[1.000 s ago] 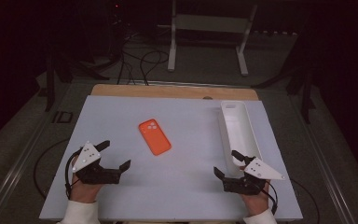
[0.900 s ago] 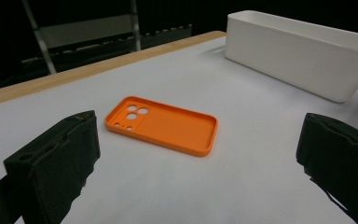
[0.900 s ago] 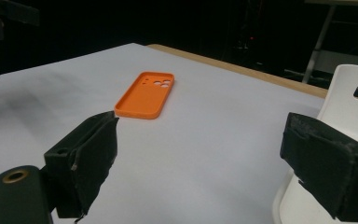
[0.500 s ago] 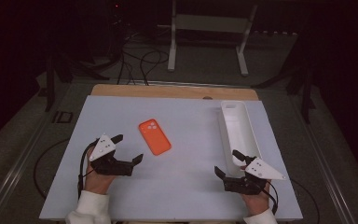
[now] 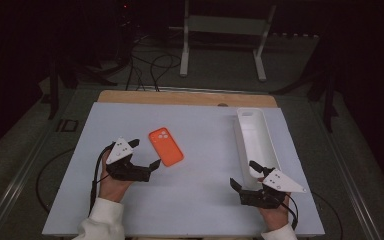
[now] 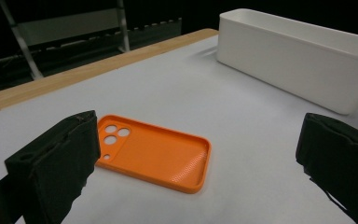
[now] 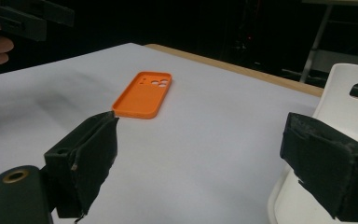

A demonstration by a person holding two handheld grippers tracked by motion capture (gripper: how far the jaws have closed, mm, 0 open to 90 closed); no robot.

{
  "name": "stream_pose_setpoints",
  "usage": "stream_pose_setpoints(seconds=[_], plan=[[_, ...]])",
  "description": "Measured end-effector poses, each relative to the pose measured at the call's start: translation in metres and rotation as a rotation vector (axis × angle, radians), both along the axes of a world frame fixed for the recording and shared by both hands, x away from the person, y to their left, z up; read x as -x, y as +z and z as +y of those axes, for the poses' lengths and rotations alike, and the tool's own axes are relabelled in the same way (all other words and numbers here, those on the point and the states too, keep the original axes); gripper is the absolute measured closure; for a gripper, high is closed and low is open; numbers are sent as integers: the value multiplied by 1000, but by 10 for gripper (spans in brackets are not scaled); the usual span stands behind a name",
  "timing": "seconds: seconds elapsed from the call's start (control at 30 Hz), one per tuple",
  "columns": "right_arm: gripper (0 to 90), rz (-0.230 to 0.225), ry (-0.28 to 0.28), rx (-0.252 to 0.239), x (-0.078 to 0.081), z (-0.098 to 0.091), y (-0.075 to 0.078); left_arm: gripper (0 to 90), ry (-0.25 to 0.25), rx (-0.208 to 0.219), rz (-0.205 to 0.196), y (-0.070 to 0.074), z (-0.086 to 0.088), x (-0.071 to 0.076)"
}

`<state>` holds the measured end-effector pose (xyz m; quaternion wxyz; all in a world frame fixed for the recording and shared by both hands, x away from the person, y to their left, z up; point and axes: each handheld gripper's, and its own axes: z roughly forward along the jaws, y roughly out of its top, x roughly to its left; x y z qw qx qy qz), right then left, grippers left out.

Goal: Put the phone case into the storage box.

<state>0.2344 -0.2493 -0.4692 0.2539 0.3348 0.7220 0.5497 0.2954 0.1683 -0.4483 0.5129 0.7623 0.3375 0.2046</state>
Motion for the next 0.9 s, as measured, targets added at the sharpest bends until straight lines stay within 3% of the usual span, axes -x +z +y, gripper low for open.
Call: stream_pose_setpoints(seconds=[0.9], plan=[[110, 2, 4, 1, 0, 2, -1, 57, 2, -56, 57, -11, -19, -28]])
